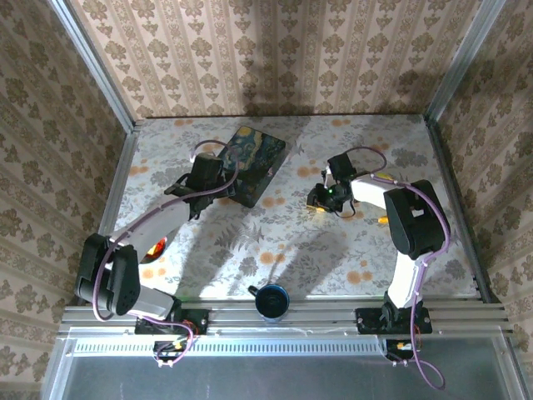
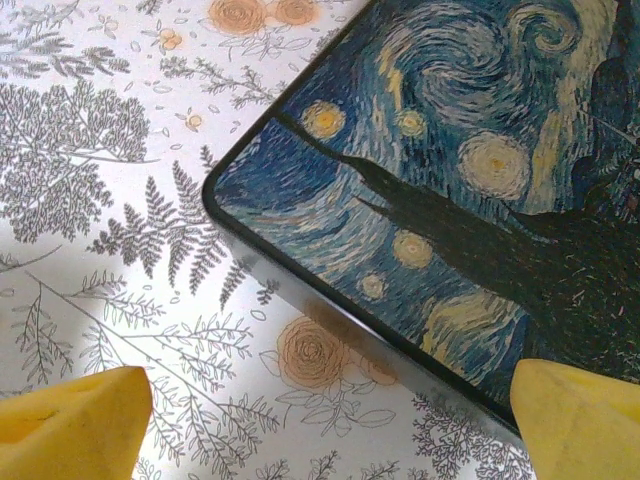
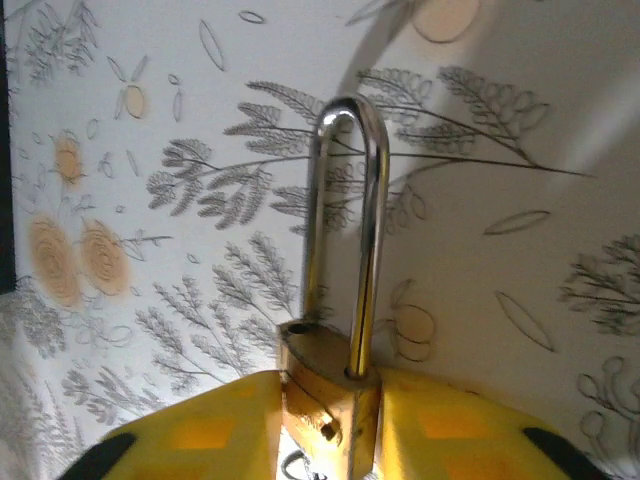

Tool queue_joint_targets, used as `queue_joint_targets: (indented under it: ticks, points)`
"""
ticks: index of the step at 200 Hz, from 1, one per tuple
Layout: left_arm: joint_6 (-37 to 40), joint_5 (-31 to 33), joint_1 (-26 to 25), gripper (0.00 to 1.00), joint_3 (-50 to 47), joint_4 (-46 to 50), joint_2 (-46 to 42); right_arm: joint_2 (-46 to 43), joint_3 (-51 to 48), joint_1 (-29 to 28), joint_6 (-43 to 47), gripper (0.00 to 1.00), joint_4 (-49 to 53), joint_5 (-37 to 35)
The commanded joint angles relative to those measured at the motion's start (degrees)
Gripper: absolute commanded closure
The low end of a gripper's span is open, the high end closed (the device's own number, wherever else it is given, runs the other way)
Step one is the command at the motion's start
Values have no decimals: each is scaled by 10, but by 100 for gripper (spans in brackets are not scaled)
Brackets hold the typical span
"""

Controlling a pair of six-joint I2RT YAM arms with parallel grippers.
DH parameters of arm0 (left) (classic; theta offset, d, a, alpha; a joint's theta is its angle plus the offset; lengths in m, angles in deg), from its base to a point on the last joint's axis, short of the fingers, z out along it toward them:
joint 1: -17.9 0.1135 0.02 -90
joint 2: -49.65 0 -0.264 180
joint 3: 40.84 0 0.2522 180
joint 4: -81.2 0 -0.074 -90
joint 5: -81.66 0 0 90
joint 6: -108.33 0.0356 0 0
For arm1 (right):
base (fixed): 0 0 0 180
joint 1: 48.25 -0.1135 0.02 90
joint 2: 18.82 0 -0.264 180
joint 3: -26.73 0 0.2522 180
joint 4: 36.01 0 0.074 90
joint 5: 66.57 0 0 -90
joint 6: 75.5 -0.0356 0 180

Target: Unlock a padlock with a key

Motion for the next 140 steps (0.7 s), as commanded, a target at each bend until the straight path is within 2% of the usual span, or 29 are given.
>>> queue_joint_targets:
  ticks: [1,5,25,53,78,92,129,140]
  points:
    - [-23,-15,4,5,-12,0,-23,-17,11,4,17,63,60,-78]
    - [-24,-16,19,5,-13,0,-26,-21,15,5,19,61,65,-86]
    - [-32,-19,26,1,-19,-4,-35,-39,38,5,32,52,79,-112]
    - [-57,-24,33,0,-30,-12,-50,-45,95,5,58,46,78,-108]
    - [-86,-21,35,0,-50,-38,-62,-33,133,4,76,37,18,-93]
    - [-104,-14,35,0,-61,-54,-67,-7,161,4,75,32,-24,-74]
    - [-123,-10,35,0,-55,-62,-54,127,314,-2,70,31,-57,-26]
    - [-127,-16,37,0,-55,-70,-47,162,353,-8,74,28,-63,-22]
